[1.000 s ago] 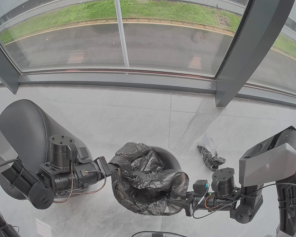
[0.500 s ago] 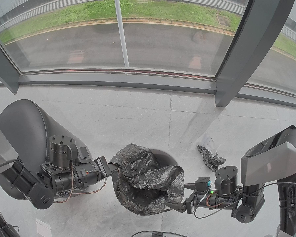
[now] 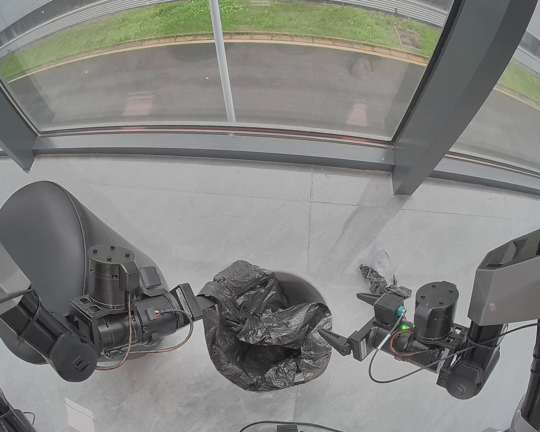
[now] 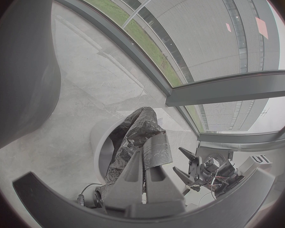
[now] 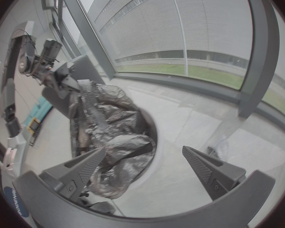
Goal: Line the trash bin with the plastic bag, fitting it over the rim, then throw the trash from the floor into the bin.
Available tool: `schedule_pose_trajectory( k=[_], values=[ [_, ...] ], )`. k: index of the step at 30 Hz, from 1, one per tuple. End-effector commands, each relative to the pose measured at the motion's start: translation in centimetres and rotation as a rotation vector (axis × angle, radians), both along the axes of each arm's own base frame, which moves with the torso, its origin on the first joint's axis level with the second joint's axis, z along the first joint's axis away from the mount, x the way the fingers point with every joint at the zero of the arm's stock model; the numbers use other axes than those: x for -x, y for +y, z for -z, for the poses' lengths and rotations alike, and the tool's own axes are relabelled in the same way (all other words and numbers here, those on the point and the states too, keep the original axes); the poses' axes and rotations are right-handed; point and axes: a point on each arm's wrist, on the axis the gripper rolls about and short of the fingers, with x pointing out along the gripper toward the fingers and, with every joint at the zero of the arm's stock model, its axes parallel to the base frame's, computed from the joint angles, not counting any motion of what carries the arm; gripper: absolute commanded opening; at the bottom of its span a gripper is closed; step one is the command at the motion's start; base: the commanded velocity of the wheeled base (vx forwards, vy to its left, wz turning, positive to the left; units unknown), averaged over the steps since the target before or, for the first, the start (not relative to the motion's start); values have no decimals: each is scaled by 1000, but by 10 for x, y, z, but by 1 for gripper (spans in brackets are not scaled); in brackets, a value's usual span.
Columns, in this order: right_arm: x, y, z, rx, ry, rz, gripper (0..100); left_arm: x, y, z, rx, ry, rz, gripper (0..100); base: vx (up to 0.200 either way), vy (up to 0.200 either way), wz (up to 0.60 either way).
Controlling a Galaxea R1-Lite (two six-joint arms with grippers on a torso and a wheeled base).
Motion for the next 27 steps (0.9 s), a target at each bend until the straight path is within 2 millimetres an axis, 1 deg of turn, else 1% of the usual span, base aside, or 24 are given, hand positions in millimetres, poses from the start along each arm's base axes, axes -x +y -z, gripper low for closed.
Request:
schedule_pose_trajectory(
  k=[1,4,7,11,14,17,19,22,27],
  values=[
    [-9,13,-6,0,-88,12,100,2,1,-2,2,-5,3,0,0,0,0],
    [-6,21,-1,5,-78,-9,100,7,1,-6,10,-13,18,0,0,0,0],
    [-7,20,3,12,-64,-6,100,13,0,-6,10,-10,33,0,0,0,0],
    [-5,20,3,-10,-44,-9,100,17,-3,-7,10,-12,50,0,0,0,0],
    [-2,32,6,-22,-42,-52,100,17,-4,-8,11,-17,54,0,0,0,0],
    [-11,48,12,-15,-74,-70,100,17,-4,-9,12,-20,54,0,0,0,0],
    [-11,52,16,15,-93,-89,100,17,-5,-8,12,-18,55,0,0,0,0],
    [-6,58,22,50,-92,-122,100,17,-5,-8,12,-18,55,0,0,0,0],
    [-9,66,18,51,-133,-140,100,17,-6,-9,12,-20,58,0,0,0,0]
  ],
)
